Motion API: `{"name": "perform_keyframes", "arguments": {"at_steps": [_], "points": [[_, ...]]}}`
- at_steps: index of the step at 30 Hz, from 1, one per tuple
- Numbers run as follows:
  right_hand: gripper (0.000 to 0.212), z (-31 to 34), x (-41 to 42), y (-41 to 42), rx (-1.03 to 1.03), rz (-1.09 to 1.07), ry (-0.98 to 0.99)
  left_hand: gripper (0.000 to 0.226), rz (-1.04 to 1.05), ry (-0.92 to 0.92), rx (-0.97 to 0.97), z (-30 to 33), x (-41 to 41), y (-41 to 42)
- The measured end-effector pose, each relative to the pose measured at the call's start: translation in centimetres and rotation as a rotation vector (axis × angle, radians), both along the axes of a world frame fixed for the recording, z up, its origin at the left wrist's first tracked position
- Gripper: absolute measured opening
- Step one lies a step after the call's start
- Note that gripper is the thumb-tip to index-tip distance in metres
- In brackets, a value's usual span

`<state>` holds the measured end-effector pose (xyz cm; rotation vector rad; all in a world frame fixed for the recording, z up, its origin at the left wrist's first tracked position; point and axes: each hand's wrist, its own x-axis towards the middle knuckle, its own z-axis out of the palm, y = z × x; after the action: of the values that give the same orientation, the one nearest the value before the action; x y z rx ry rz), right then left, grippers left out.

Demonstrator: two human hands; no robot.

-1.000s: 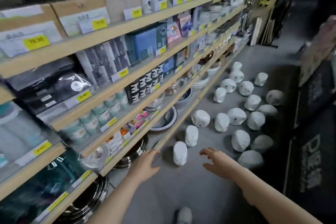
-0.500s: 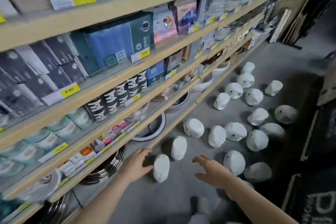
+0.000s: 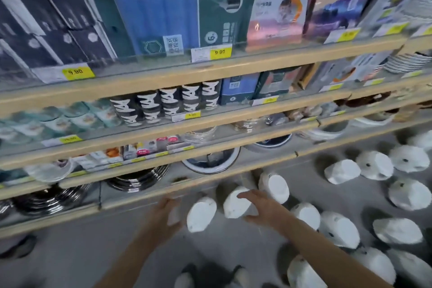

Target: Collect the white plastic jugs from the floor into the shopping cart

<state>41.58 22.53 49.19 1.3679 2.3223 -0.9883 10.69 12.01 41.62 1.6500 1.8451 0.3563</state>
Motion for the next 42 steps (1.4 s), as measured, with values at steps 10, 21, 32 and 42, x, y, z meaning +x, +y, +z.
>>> {"name": "perform_keyframes", "arguments": {"at_steps": [10, 21, 32, 42], "points": [[0.062, -25.2, -3.2, 4.3, 0.01, 0.206, 0.039, 0.073, -0.113, 0.12, 0.037, -25.2, -1.1, -0.8], [0.065, -52.0, -6.9, 6.0, 0.047, 0.394, 0.162, 0.078, -0.324, 0.236, 0.05, -48.1, -0.7, 0.7], [0.096, -56.9, -7.7, 3.0, 0.148, 0.377, 0.173, 0.113, -0.311, 0.23, 0.139, -50.7, -2.6, 0.5], [0.104, -55.2, -8.6, 5.0, -0.097, 0.156, 0.402, 0.094, -0.246, 0.015, 0.162, -48.6, -2.2, 2.4]]}}
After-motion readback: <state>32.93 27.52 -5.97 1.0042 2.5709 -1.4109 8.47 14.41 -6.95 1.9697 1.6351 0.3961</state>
